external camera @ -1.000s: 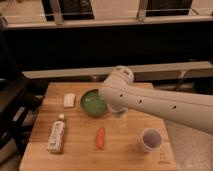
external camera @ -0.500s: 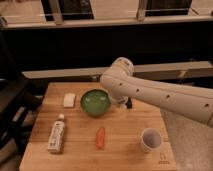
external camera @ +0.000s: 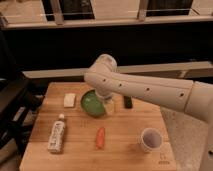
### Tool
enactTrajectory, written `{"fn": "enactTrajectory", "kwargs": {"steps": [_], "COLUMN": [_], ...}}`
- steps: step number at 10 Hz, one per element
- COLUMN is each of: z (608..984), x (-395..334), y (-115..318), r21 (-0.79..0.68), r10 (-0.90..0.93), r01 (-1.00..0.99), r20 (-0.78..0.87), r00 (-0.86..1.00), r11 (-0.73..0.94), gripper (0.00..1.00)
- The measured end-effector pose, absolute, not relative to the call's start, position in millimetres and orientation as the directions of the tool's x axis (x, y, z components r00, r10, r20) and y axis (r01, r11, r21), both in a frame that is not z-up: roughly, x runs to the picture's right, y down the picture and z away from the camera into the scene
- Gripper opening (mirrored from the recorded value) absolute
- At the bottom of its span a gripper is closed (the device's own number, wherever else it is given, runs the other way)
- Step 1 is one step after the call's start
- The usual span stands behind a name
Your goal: Move the arm in a circular motion
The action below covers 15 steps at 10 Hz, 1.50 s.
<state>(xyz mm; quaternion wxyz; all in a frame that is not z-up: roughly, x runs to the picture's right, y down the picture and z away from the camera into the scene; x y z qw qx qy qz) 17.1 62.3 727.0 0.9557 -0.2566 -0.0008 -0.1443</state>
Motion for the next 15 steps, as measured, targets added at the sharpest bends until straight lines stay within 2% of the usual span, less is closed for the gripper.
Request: {"fn": "enactTrajectory", "kwargs": {"steps": [4,6,8,10,11,12,14,15], "z": [762.3,765.7,759.2,751.6,747.1,740.5,724.0,722.3], "x": [33.8,58.7,85.8,114.0,115.6,115.1,112.1,109.2], "y": [25.1,21.8,30.9,41.1,47.2,55.4,74.3,77.1], "r21": [-0.485,-0.492,-0.504,-0.518,-0.526,-0.533,-0.538,-0.538], "r10": [-0.261,-0.23,-0.191,-0.148,-0.134,-0.121,-0.109,-0.108], "r01": [0.267,0.236,0.197,0.151,0.138,0.126,0.116,0.12], "r20": [0.083,0.073,0.063,0.048,0.046,0.044,0.045,0.054], "r00": [0.962,0.97,0.979,0.988,0.99,0.992,0.993,0.993], "r11": [0.833,0.838,0.841,0.842,0.839,0.836,0.835,0.835], "gripper": [0.8,0.79,0.66,0.44,0.39,0.38,0.47,0.45]}}
